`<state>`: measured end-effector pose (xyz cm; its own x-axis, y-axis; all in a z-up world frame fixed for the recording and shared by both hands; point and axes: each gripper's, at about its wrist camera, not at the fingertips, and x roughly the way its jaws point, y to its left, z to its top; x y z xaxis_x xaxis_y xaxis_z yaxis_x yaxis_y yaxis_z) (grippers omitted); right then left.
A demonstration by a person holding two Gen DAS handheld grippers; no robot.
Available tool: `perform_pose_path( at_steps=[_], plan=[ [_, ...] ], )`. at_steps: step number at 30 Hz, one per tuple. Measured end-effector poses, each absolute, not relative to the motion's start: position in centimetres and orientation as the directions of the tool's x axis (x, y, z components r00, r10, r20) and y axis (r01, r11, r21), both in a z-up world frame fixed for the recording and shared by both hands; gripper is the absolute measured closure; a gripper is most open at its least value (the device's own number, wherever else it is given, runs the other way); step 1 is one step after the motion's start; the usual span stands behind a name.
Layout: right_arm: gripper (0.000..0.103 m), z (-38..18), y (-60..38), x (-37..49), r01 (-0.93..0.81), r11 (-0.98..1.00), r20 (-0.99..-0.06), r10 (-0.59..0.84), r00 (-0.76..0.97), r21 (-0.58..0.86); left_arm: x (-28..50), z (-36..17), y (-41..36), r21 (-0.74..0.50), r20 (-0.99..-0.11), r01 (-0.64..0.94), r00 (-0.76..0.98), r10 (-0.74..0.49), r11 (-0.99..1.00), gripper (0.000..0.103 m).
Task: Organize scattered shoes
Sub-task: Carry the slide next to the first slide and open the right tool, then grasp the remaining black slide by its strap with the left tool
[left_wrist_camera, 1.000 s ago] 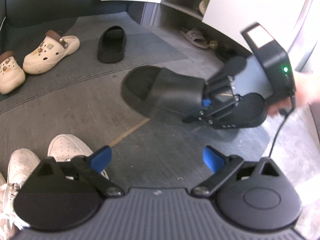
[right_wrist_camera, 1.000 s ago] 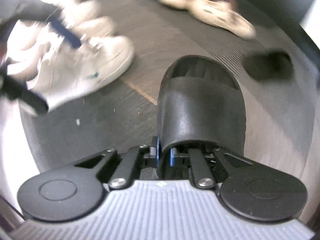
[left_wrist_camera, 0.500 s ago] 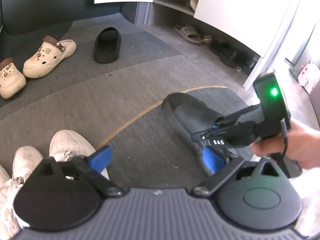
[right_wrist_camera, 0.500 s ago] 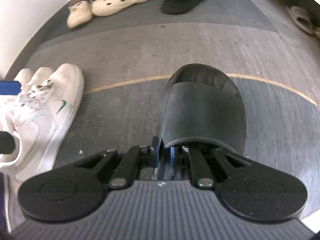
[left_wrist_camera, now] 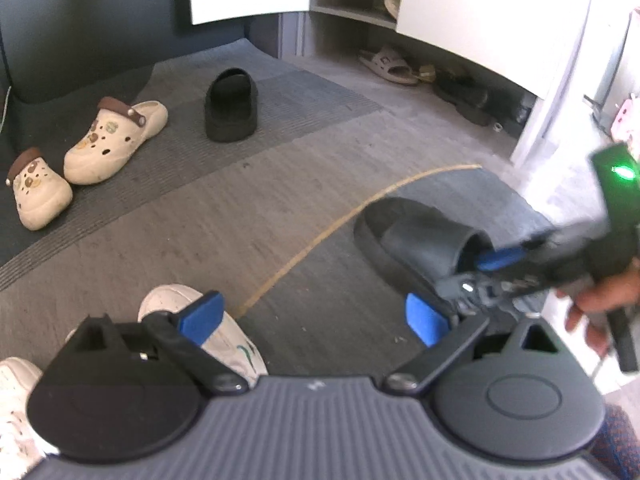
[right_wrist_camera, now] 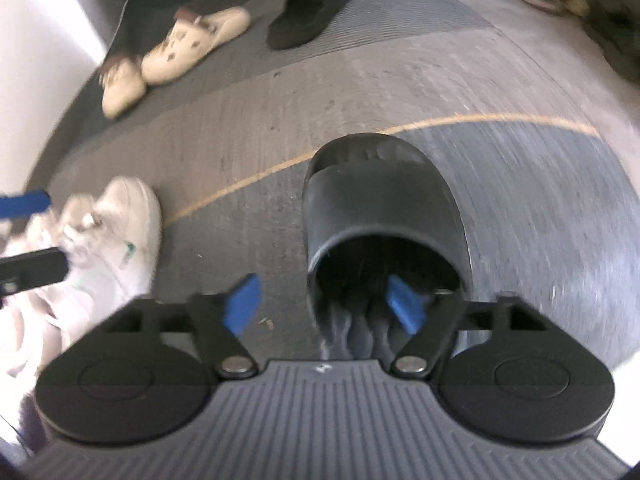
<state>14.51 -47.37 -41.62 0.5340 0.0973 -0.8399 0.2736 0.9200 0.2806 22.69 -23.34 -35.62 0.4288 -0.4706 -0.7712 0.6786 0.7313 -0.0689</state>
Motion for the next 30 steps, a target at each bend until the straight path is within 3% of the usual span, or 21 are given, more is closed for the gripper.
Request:
perform_pose_path(
  at_steps=[6,12,18,22,27,30],
  plan=[
    [0.021,-39.0,-47.2,10.8,0.350,0.857,-0.761,0.073,0.645,0.379,25.6,-35.1,-23.3,-0.018,-0.777,0.602,0.494,-0.390,0.799,0.004],
    [0.021,-36.4,-46.4,9.7,0.310,0.887,-0.725,0.039,0.688,0.342,25.2,-32.7,-22.6,0.008,-0.783,0.557,0.520,-0.342,0.830,0.004],
    [0.021,-31.4,-46.5,7.1,0.245,0.923,-0.666,0.016,0.746,0.297,24.6,-25.5,-23.7,-0.015,-0.783,0.532,0.521,-0.341,0.847,0.000],
    [0.021,-28.7,-47.5,5.5,0.282,0.906,-0.641,-0.016,0.767,0.315,27.9,-22.9,-27.0,0.022,-0.713,0.575,0.582,-0.391,0.818,0.000],
    [0.021,-29.5,-48.4,8.4,0.278,0.931,-0.687,-0.041,0.725,0.238,34.5,-26.6,-31.9,0.115,-0.691,0.559,0.639,-0.338,0.821,0.000],
    [0.021,-31.6,-48.6,12.3,0.220,0.957,-0.707,-0.022,0.707,0.190,40.1,-31.4,-35.5,0.141,-0.676,0.559,0.657,-0.333,0.817,0.000]
  ],
)
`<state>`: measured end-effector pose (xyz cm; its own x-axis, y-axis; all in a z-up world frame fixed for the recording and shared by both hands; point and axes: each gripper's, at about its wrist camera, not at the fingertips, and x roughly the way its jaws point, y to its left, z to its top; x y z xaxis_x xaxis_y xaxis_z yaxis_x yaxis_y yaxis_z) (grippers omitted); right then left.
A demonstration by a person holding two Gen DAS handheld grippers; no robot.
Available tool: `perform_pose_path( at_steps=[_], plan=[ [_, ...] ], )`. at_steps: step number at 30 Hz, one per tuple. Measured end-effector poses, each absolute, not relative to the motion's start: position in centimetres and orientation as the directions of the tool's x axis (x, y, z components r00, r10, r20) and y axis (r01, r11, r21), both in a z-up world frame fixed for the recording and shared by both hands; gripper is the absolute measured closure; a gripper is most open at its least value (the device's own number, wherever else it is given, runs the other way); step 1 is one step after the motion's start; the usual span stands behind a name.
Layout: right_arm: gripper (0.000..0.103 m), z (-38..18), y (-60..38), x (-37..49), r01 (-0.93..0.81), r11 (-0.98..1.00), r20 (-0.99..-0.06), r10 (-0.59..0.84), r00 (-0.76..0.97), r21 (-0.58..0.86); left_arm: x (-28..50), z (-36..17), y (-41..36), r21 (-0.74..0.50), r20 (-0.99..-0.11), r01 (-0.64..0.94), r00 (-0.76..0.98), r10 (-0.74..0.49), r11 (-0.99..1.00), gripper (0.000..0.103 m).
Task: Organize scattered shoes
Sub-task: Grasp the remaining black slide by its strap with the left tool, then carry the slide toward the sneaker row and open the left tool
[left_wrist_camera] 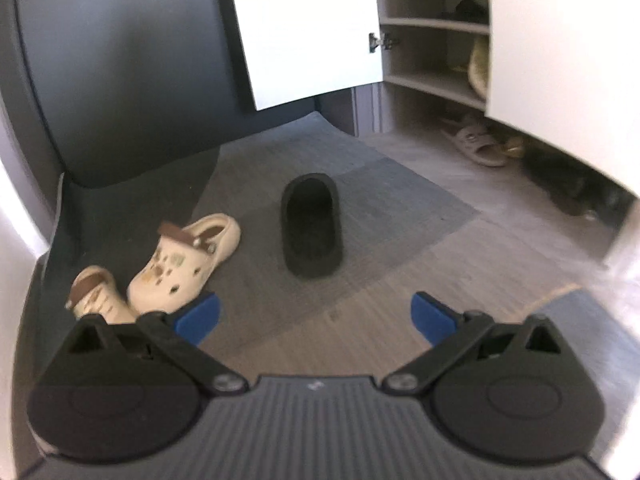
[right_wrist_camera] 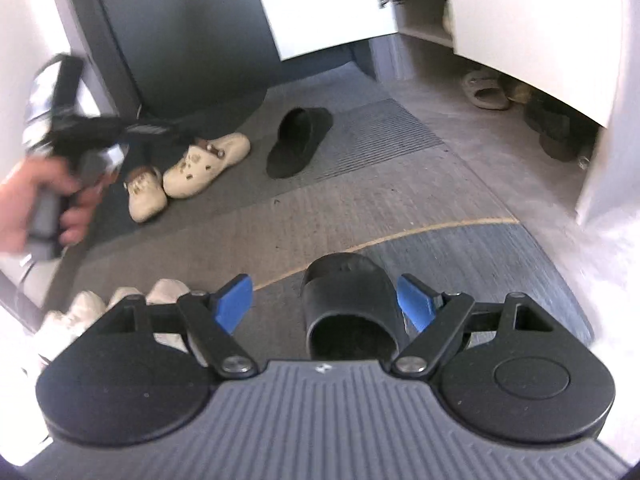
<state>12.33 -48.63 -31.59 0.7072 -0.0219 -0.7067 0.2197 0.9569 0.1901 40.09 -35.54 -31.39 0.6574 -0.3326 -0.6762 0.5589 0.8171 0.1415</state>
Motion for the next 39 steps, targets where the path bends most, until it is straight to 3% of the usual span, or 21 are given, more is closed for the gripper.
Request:
perform_pose_path(
  at_steps=[4,9,14,21,25,29,32,34,36,39],
  plan=[
    [0.021,-35.1,-48.9,15.5,0.174,0.967,-0.720,0.013,0.694,0.184,46.2,-38.4,-39.1,0.136,-0.669,0.544,0.667,-0.328,0.828,0.000],
    [0.021,-37.8,-48.7,15.5,0.256,0.940,-0.766,0.009,0.643,0.226,52.0,-44.1,-41.9,0.122,-0.649,0.516,0.688,-0.325,0.848,0.000],
    [0.021,-39.0,-48.3,13.9,0.298,0.927,-0.818,0.015,0.575,0.227,56.6,-45.9,-46.2,0.106,-0.613,0.545,0.694,-0.377,0.832,0.000],
    [0.021,-39.4,-48.9,12.0,0.400,0.899,-0.885,-0.028,0.464,0.181,59.6,-47.0,-51.1,-0.006,-0.587,0.553,0.672,-0.451,0.833,0.002],
    [0.021,-38.8,-49.0,11.6,0.414,0.895,-0.884,-0.053,0.464,0.163,61.7,-48.4,-52.6,-0.005,-0.639,0.483,0.672,-0.374,0.875,0.017],
    [0.021,-38.6,-49.0,11.5,0.414,0.897,-0.888,-0.056,0.457,0.156,63.2,-49.0,-53.4,0.033,-0.650,0.489,0.673,-0.352,0.872,0.026],
    [0.021,-38.5,-48.8,11.1,0.402,0.902,-0.898,-0.039,0.438,0.157,64.0,-49.4,-53.5,0.037,-0.671,0.497,0.655,-0.347,0.867,0.046],
    [0.021,-38.5,-48.8,10.8,0.393,0.908,-0.902,-0.041,0.430,0.147,64.1,-49.6,-53.6,0.077,-0.677,0.501,0.661,-0.324,0.862,0.081],
    [0.021,-38.4,-49.0,10.6,0.398,0.905,-0.904,-0.036,0.425,0.151,64.0,-49.5,-53.7,0.099,-0.681,0.509,0.661,-0.315,0.855,0.095],
    [0.021,-38.6,-49.3,10.4,0.402,0.901,-0.910,-0.021,0.415,0.162,63.5,-49.3,-53.9,0.108,-0.685,0.527,0.654,-0.321,0.843,0.097]
  ],
)
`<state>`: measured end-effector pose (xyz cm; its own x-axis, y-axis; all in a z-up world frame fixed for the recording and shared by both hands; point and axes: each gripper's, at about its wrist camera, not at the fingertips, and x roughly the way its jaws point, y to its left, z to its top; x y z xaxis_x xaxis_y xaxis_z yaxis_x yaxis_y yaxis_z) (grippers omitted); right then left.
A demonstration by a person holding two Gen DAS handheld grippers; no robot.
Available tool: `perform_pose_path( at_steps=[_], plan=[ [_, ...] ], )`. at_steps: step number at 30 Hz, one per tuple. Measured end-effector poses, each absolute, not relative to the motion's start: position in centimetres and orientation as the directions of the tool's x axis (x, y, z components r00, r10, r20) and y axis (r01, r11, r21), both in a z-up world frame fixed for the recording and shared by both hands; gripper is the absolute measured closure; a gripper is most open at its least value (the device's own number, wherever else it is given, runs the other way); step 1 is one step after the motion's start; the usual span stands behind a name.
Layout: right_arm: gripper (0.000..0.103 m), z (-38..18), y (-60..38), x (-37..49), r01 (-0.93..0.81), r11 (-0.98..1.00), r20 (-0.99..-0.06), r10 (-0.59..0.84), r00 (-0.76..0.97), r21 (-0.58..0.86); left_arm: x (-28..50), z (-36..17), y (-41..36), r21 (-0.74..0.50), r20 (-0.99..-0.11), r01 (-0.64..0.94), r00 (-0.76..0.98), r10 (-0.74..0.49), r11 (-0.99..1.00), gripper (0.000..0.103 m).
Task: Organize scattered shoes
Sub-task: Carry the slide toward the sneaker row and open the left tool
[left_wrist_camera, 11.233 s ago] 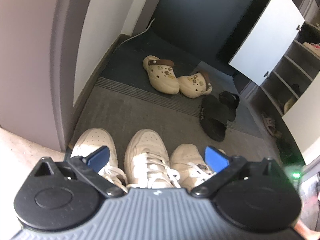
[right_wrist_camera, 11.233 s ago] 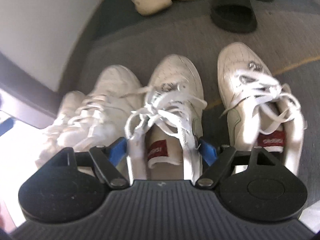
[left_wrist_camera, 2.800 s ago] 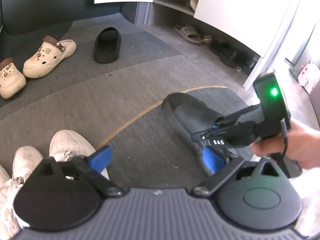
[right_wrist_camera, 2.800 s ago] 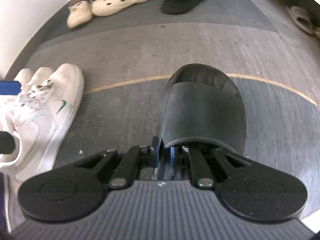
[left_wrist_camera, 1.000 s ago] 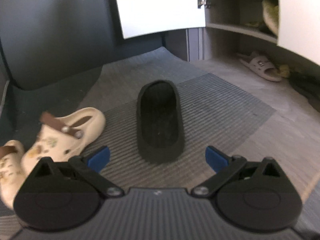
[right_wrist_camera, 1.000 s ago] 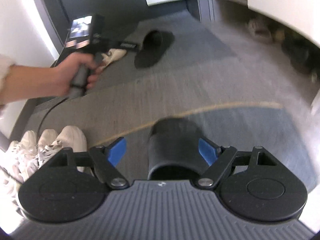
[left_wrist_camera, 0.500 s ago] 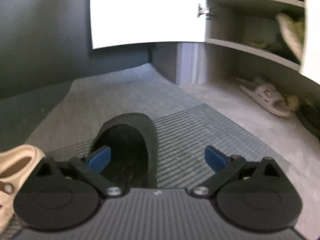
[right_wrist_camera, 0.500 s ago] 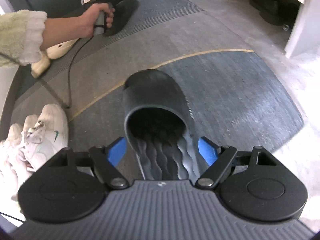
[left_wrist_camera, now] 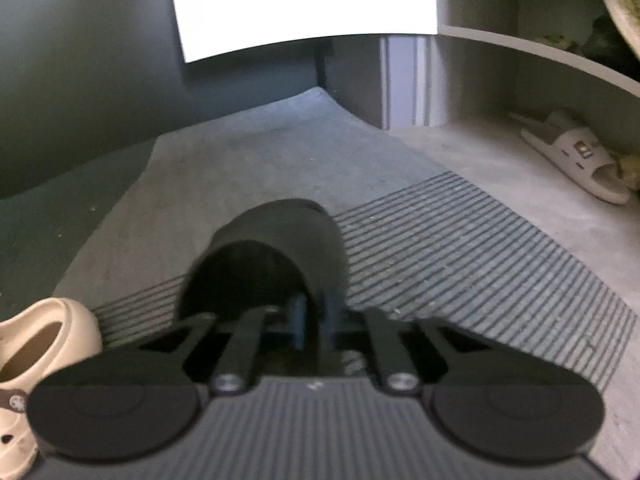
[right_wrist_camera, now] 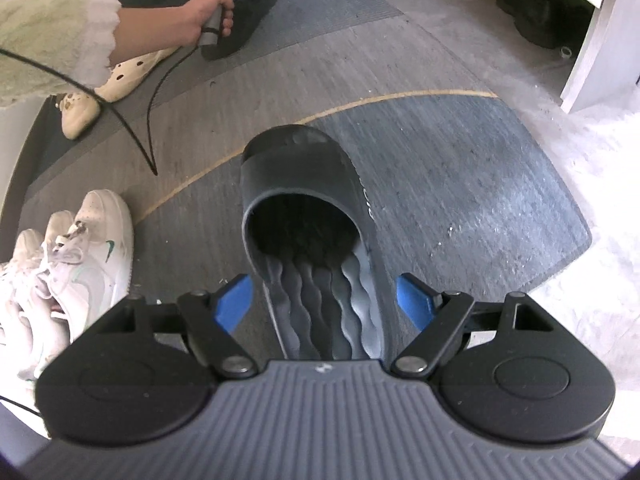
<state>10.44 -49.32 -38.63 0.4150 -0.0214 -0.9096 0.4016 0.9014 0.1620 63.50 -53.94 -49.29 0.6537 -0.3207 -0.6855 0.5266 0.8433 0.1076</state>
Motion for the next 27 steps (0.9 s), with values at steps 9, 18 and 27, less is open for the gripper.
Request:
perform_pose_path(
  at_steps=[9,18,27],
  plan=[
    [0.021,-38.3,-51.3,10.4,0.424,0.884,-0.885,-0.027,0.465,0.196,59.4,-48.5,-52.2,0.151,-0.694,0.629,0.616,-0.372,0.762,0.098],
    [0.021,-38.9,-53.1,10.7,0.446,0.857,-0.835,-0.034,0.549,0.258,53.5,-46.8,-48.8,0.223,-0.722,0.727,0.571,-0.391,0.650,0.098],
    [0.021,-38.3,-51.2,11.0,0.366,0.870,-0.796,0.050,0.603,0.331,45.7,-43.4,-43.7,0.283,-0.742,0.804,0.529,-0.412,0.523,0.098]
  ],
)
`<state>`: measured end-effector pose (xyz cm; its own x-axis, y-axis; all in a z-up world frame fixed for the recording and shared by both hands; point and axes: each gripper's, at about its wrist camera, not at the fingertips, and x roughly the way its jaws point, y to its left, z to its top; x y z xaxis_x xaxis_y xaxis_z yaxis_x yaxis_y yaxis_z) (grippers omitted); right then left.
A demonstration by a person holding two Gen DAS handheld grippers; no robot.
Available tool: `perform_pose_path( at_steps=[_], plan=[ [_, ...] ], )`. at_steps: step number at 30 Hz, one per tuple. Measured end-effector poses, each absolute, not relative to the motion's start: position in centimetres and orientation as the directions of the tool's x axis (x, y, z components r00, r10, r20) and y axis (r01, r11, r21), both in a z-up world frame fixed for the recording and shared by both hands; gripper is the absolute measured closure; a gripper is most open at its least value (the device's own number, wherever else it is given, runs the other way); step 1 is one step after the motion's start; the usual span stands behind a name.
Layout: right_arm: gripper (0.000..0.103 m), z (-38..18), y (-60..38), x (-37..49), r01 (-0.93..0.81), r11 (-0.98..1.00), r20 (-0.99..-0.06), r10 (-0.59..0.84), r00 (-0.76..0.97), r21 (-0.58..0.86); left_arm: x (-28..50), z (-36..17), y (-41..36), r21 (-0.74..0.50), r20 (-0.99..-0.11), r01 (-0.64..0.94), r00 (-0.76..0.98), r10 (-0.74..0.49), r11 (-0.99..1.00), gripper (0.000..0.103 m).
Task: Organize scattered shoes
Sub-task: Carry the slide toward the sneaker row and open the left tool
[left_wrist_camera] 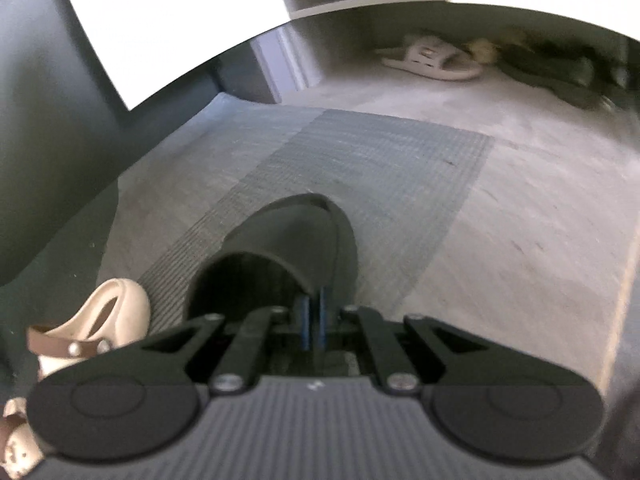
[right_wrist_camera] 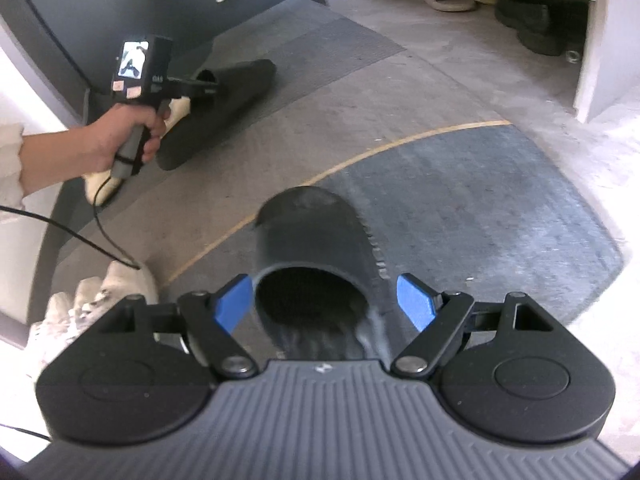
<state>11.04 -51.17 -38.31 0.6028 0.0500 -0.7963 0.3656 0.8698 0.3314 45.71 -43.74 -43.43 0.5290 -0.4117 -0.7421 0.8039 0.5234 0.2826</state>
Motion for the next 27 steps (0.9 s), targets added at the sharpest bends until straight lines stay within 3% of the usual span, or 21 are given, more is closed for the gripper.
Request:
perform_pose_path(
  at_steps=[5,8,10,21,23,25,26,27],
  plan=[
    [0.021,-37.0,-49.0,10.5,0.279,0.899,-0.776,0.097,0.623,0.337,40.2,-41.3,-40.4,0.273,-0.771,0.845,0.478,-0.420,0.460,0.097],
    [0.021,-35.5,-47.8,9.3,0.236,0.919,-0.757,0.094,0.646,0.315,36.7,-41.8,-39.2,0.355,-0.770,0.857,0.494,-0.404,0.372,0.096],
    [0.021,-34.5,-46.8,7.8,0.218,0.933,-0.737,0.068,0.673,0.285,35.5,-42.3,-38.7,0.346,-0.785,0.858,0.486,-0.384,0.380,0.097],
    [0.021,-35.7,-45.7,2.7,0.291,0.901,-0.756,0.060,0.652,0.322,30.7,-44.6,-38.7,0.312,-0.823,0.894,0.423,-0.378,0.322,0.095],
    [0.021,-36.0,-46.3,2.8,0.319,0.887,-0.761,0.055,0.647,0.335,30.5,-44.9,-38.7,0.303,-0.825,0.890,0.424,-0.373,0.342,0.090],
    [0.021,-36.2,-46.7,3.0,0.340,0.875,-0.763,0.050,0.644,0.345,30.8,-44.9,-38.2,0.274,-0.833,0.887,0.413,-0.369,0.372,0.067],
    [0.021,-36.3,-46.9,3.1,0.347,0.871,-0.763,0.049,0.644,0.349,30.8,-44.8,-38.0,0.262,-0.832,0.883,0.412,-0.371,0.390,0.061],
    [0.021,-36.4,-46.7,2.9,0.347,0.870,-0.763,0.050,0.645,0.351,30.9,-44.6,-37.8,0.250,-0.832,0.878,0.411,-0.374,0.408,0.046]
  ],
)
